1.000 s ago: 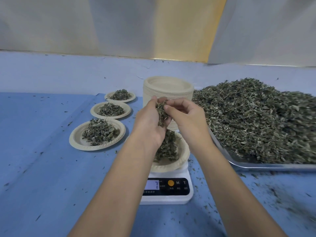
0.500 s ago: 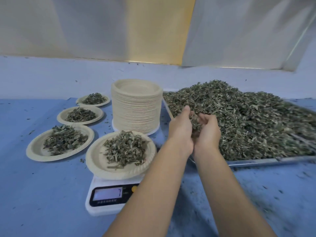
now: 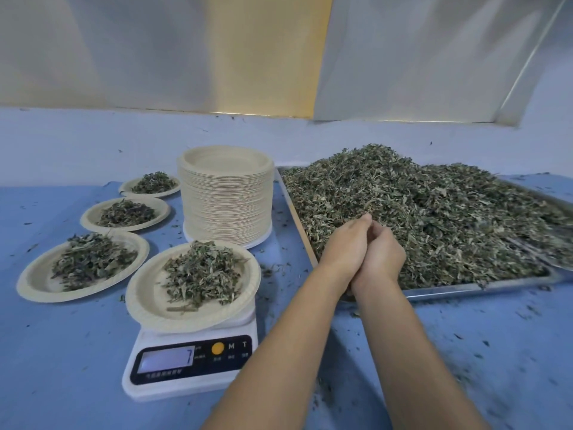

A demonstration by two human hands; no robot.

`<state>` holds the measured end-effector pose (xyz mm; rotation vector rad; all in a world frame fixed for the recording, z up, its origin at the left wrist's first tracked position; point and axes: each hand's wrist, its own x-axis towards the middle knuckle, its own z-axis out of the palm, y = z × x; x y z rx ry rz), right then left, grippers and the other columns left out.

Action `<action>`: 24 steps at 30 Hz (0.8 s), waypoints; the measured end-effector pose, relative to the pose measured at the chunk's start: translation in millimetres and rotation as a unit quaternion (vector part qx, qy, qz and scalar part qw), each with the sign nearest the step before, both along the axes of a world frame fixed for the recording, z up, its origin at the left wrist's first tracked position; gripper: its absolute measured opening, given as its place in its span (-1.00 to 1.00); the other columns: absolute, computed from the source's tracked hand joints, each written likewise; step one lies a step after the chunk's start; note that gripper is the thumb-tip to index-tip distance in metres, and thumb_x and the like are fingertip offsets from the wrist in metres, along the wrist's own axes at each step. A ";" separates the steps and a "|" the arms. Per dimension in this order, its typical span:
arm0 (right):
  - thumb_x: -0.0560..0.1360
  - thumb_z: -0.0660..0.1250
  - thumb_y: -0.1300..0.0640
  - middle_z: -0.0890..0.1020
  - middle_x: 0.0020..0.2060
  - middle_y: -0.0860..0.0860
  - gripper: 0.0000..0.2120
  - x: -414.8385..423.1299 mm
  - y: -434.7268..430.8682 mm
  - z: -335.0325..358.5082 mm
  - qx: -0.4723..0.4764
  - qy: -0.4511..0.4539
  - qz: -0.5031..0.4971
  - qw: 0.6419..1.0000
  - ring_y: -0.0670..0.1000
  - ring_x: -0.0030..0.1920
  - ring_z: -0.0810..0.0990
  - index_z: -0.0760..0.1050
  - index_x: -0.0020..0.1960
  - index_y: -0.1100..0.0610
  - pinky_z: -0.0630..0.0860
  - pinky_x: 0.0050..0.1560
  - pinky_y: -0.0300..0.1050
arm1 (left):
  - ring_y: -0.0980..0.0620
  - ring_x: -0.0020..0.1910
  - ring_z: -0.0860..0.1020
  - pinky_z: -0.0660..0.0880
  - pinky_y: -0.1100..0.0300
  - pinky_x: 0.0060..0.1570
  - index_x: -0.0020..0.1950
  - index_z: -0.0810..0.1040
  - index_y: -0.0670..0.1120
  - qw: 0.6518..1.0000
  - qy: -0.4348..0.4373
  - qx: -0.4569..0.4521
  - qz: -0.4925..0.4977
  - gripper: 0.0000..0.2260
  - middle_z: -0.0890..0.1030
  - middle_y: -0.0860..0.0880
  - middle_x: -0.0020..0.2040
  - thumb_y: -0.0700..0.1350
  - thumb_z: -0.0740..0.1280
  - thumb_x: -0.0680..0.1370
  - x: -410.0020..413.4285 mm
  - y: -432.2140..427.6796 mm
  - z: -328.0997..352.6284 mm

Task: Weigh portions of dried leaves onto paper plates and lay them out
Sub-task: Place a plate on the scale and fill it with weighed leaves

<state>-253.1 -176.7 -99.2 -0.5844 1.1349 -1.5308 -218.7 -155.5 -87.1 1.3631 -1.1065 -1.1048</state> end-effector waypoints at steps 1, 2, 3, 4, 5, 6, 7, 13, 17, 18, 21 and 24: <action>0.56 0.18 0.29 0.63 0.08 0.17 -0.79 0.2 -1.3 -0.5 -0.009 -0.027 -0.012 1.000 0.13 0.07 0.61 0.60 -0.05 0.18 0.54 0.14 0.00 | 0.15 0.03 0.51 0.39 0.17 0.11 0.26 0.53 0.01 1.000 0.003 -0.015 0.009 -0.68 0.55 0.01 0.23 0.06 0.10 0.63 1.0 -1.0 -1.1; 0.54 0.17 0.38 0.63 0.09 0.19 -0.76 0.8 -2.7 -1.6 -0.022 -0.050 -0.023 0.998 0.13 0.07 0.62 0.59 0.03 0.22 0.55 0.10 -0.05 | 0.13 0.07 0.52 0.40 0.19 0.11 0.29 0.52 -0.02 0.999 0.003 -0.028 0.021 -0.69 0.55 0.01 0.23 0.00 0.11 0.63 2.3 -2.0 -2.4; 0.51 0.15 0.46 0.62 0.10 0.21 -0.69 2.0 -1.8 -1.8 -0.034 -0.063 -0.027 0.997 0.13 0.06 0.62 0.56 0.12 0.24 0.55 0.06 -0.10 | 0.09 0.10 0.53 0.43 0.19 0.14 0.29 0.52 -0.04 0.999 0.000 -0.037 0.029 -0.70 0.58 -0.01 0.21 -0.06 0.12 0.63 4.0 -2.4 -3.7; 0.48 0.13 0.51 0.61 0.10 0.21 -0.62 3.4 0.2 -2.7 -0.041 -0.063 -0.027 0.997 0.12 0.05 0.61 0.55 0.15 0.23 0.54 0.03 -0.13 | 0.07 0.12 0.54 0.45 0.15 0.18 0.28 0.53 -0.06 0.999 -0.006 -0.042 0.033 -0.71 0.60 -0.03 0.18 -0.13 0.13 0.63 5.5 -2.7 -5.0; 0.46 0.11 0.54 0.60 0.11 0.20 -0.58 4.2 1.2 -4.2 -0.047 -0.048 -0.031 0.997 0.12 0.05 0.61 0.55 0.12 0.18 0.54 0.03 -0.13 | 0.04 0.14 0.55 0.46 0.10 0.22 0.28 0.53 -0.09 0.998 -0.017 -0.046 0.035 -0.71 0.62 -0.05 0.16 -0.21 0.14 0.61 6.5 -2.4 -6.0; 0.45 0.10 0.54 0.59 0.11 0.19 -0.56 4.6 3.0 -5.6 -0.050 -0.032 -0.035 0.998 0.14 0.06 0.61 0.55 0.06 0.12 0.55 0.06 -0.09 | 0.03 0.19 0.54 0.44 0.07 0.26 0.30 0.51 -0.10 0.998 -0.029 -0.053 0.036 -0.67 0.60 -0.06 0.19 -0.30 0.14 0.59 7.4 -2.2 -6.9; 0.44 0.09 0.54 0.58 0.12 0.18 -0.56 5.2 3.7 -6.6 -0.050 -0.023 -0.032 0.998 0.16 0.11 0.60 0.54 0.01 0.09 0.55 0.13 -0.02 | 0.03 0.25 0.50 0.40 0.07 0.30 0.33 0.48 -0.10 0.996 -0.041 -0.062 0.041 -0.60 0.56 -0.05 0.26 -0.37 0.13 0.56 8.6 -2.1 -7.6; 0.51 0.18 0.40 0.59 0.05 0.17 -0.72 7.3 4.1 -6.6 -0.019 -0.052 -0.032 0.998 0.08 -0.01 0.55 0.56 -0.05 0.09 0.48 0.10 -0.07 | 0.17 -0.05 0.55 0.44 0.35 -0.05 0.09 0.64 -0.04 0.991 -0.028 -0.104 0.082 -0.83 0.63 -0.01 0.05 -0.05 0.31 0.56 17.3 4.5 -5.4; 0.53 0.16 0.36 0.62 0.06 0.16 -0.73 8.5 5.1 -7.5 -0.016 -0.057 -0.041 0.997 0.08 0.03 0.58 0.57 -0.08 0.09 0.50 0.17 -0.04 | 0.25 -0.22 0.48 0.35 0.34 -0.20 0.09 0.64 -0.04 0.997 -0.030 -0.054 0.053 -0.58 0.60 0.13 -0.19 0.15 0.06 0.63 16.0 5.3 -4.6; 0.53 0.16 0.35 0.63 0.07 0.17 -0.75 9.7 5.7 -8.2 -0.016 -0.062 -0.036 0.997 0.10 0.09 0.60 0.57 -0.05 0.12 0.51 0.21 0.00 | 0.28 -0.25 0.45 0.32 0.34 -0.23 0.11 0.63 -0.03 0.998 -0.032 -0.037 0.047 -0.56 0.55 0.16 -0.24 0.17 0.03 0.63 16.9 5.9 -3.4; 0.54 0.16 0.38 0.63 0.04 0.19 -0.76 13.1 6.8 -7.5 -0.016 -0.083 -0.012 0.996 0.14 0.06 0.63 0.57 0.04 0.22 0.54 0.15 -0.05 | 0.11 0.20 0.48 0.40 0.17 0.20 0.36 0.45 -0.07 0.998 -0.054 -0.025 0.012 -0.67 0.55 0.04 0.21 -0.03 0.11 0.65 17.8 9.1 -3.4; 0.53 0.15 0.41 0.64 0.01 0.23 -0.75 18.1 13.1 -4.4 -0.025 -0.098 0.012 0.995 0.14 -0.03 0.65 0.57 0.01 0.23 0.56 0.02 -0.09 | 0.05 0.38 0.36 0.28 0.13 0.39 0.45 0.34 -0.10 0.998 -0.039 -0.049 0.020 -0.62 0.40 -0.02 0.41 -0.21 0.13 0.63 22.9 14.1 -3.4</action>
